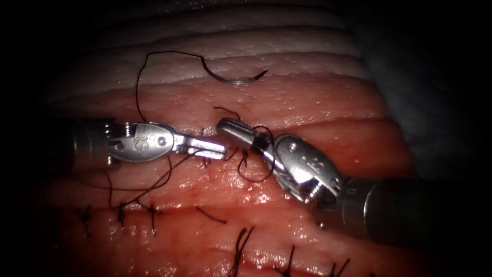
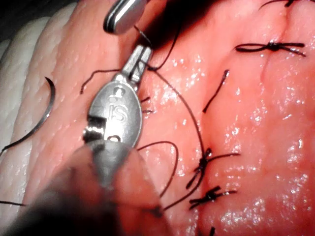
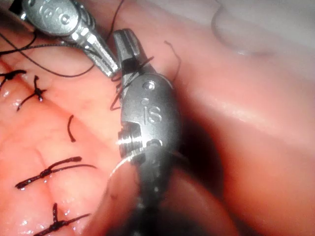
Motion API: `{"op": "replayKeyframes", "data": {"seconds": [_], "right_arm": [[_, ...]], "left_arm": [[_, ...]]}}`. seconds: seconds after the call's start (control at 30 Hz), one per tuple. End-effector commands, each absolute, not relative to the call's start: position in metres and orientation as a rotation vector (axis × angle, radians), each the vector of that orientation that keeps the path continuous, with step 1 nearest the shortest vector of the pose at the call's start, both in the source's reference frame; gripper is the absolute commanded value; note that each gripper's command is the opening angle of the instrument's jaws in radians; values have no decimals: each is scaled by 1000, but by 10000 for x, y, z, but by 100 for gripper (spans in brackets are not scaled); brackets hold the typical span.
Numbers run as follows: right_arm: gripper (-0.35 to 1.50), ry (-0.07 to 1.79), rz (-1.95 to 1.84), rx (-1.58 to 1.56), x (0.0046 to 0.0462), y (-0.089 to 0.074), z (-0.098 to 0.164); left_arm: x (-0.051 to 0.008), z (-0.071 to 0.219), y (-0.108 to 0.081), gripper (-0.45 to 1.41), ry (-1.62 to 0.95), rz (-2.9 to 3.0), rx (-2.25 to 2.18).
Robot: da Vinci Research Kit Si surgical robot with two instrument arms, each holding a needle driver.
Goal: Wound Closure
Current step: Wrap right hand once counter-clockwise with suture, then fetch tail of suture with right needle holder
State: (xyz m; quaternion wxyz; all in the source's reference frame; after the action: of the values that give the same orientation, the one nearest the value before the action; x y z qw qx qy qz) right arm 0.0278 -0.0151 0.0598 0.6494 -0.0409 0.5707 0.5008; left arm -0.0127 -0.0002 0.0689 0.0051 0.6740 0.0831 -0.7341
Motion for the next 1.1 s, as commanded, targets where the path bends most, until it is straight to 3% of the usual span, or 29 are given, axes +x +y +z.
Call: {"op": "replayKeyframes", "data": {"seconds": [0.03,0.3,0.37,0.47,0.5,0.63,0.7,0.87,1.0,1.03,1.07,1.1], "right_arm": [[-35,1247,1116,-108,290,-146,603],[-35,979,1007,-196,307,-140,605],[-27,912,982,-194,311,-139,605],[-8,798,936,-189,318,-138,606],[9,704,880,-185,325,-138,608],[20,650,844,-183,331,-137,612],[61,619,822,-185,334,-136,617],[111,549,788,-196,336,-137,631],[116,523,766,-200,337,-140,644],[113,523,765,-194,337,-140,646],[98,504,747,-172,337,-140,652],[98,504,747,-172,337,-140,652]], "left_arm": [[-133,694,-3,-45,264,-2295,2113],[-137,695,-19,-45,266,-2292,2110],[-137,694,-20,-45,272,-2295,2112],[-137,691,-22,-45,272,-2296,2111],[-137,691,-23,-45,272,-2296,2111],[-137,691,-23,-45,272,-2296,2111],[-137,690,-23,-45,272,-2296,2111],[-136,690,-24,-45,274,-2294,2111],[-134,690,-24,-45,275,-2293,2111],[-134,690,-24,-45,275,-2292,2111],[-134,690,-24,-45,276,-2291,2111],[-134,690,-24,-45,276,-2291,2111]]}}
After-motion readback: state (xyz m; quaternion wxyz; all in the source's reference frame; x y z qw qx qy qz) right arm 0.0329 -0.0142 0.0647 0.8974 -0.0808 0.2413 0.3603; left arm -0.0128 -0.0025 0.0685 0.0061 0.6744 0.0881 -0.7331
